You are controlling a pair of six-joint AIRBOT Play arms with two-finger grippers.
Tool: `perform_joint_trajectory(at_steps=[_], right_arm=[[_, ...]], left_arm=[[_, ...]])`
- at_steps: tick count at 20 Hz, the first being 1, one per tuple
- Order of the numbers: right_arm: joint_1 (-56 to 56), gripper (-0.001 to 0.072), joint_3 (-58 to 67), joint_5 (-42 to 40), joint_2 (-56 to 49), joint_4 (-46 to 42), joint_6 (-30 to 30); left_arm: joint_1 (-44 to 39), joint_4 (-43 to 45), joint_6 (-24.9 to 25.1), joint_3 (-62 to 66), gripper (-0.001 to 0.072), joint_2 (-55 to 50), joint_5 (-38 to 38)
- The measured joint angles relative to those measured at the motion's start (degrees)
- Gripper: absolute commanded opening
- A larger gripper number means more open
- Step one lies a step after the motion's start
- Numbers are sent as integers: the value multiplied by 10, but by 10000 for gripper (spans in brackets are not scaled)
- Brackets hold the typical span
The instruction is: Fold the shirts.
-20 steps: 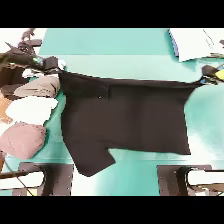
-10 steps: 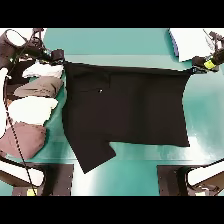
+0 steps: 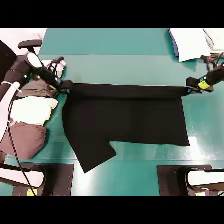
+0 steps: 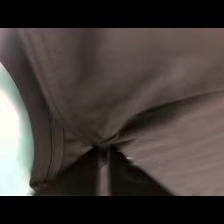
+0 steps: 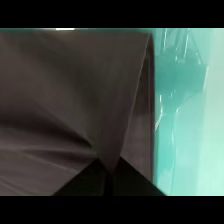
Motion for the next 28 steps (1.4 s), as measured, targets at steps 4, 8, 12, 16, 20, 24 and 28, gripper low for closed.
perform_joint_trajectory(at_steps=[4,8,12,16,20,24,28], right_arm=[[-15,418,-46,-5,27,34,-14],[-42,418,-64,40,86,72,-36],[-54,418,-111,54,167,87,-45],[-52,417,-180,32,226,91,-48],[-49,417,-216,25,248,94,-49],[-49,417,-226,22,254,106,-49],[-56,417,-229,32,256,115,-49]], left_arm=[[-2,6,-17,-44,524,24,8],[-2,44,-30,-127,524,123,-15],[-2,56,-57,-302,524,259,-23],[-2,20,-76,-443,522,353,-17],[-2,-51,-67,-514,522,381,21],[-21,-103,-56,-542,305,388,61],[-57,-114,-52,-548,22,389,80]])
